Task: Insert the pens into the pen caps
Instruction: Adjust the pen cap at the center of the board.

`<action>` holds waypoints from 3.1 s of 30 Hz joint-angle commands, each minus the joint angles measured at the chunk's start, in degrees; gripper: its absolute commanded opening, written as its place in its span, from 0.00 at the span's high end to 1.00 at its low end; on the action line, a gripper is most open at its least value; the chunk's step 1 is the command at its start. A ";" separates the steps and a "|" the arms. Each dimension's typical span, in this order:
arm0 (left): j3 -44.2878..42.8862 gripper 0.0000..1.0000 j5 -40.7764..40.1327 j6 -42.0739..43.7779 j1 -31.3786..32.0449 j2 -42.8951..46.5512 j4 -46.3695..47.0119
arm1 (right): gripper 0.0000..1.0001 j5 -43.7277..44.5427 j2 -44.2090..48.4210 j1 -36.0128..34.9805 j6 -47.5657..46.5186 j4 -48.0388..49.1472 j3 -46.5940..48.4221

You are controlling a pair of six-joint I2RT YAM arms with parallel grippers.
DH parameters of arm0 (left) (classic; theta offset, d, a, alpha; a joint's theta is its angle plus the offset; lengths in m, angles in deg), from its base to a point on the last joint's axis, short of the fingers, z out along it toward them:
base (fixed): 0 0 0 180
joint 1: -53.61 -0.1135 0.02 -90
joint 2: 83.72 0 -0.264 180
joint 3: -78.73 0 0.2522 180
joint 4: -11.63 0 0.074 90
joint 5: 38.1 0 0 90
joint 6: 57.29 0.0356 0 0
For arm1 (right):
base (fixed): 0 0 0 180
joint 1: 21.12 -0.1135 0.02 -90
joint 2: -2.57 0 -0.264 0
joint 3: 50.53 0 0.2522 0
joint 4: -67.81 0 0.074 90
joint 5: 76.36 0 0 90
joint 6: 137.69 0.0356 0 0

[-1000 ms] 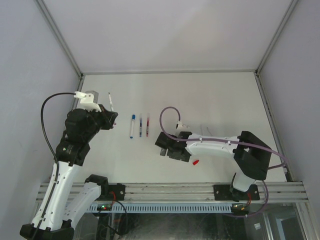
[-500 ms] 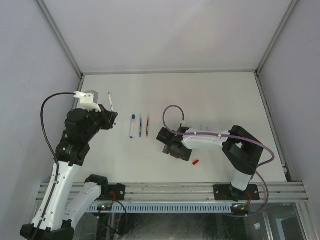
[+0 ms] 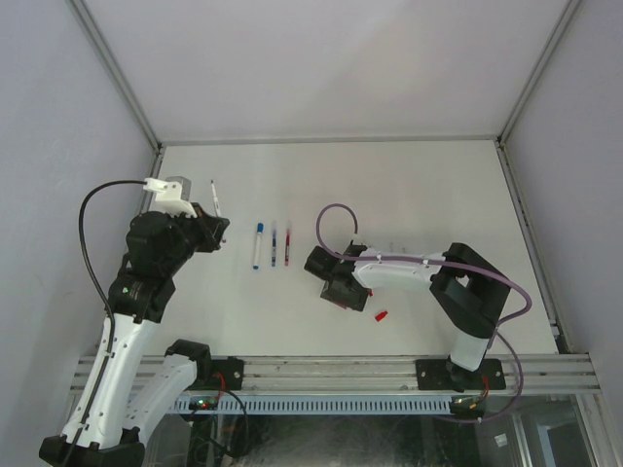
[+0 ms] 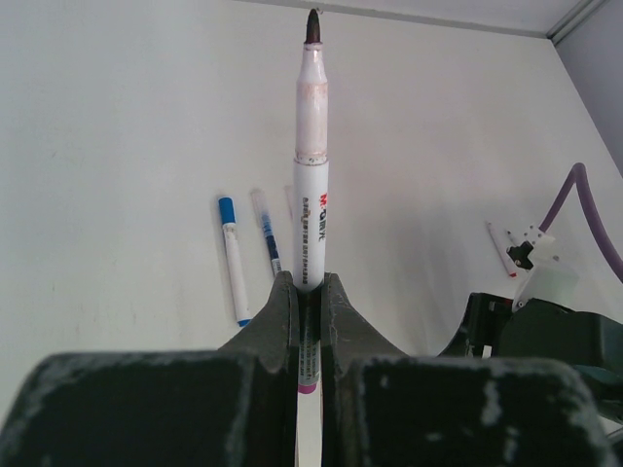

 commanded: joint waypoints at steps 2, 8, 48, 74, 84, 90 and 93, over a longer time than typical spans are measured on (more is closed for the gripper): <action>1.66 1.00 1.28 -0.85 -0.58 0.45 3.23 | 0.45 -0.95 -1.76 0.04 0.47 2.33 0.66; 1.65 1.00 1.37 -0.94 -0.54 0.26 3.28 | 0.62 -0.54 -0.73 -0.91 0.47 2.42 0.48; 2.06 1.00 -1.21 -0.94 -1.02 1.74 2.86 | 0.96 -9.64 4.50 -3.40 -86.87 16.09 -1.43; 2.05 1.00 -1.87 -0.99 -1.11 1.69 2.79 | 0.30 -6.11 13.22 -1.81 -70.72 21.87 -2.10; 2.00 1.00 -1.45 -0.94 -1.22 1.73 2.88 | 0.10 5.68 19.19 1.24 -32.47 17.36 -4.53; 2.09 1.00 -1.41 -1.03 -1.17 1.78 2.93 | 0.00 2.58 18.35 -0.31 -17.37 16.46 -5.30; 2.09 1.00 -0.85 -1.03 -1.15 1.58 3.06 | 0.00 0.63 16.63 -0.07 -6.36 13.10 -5.17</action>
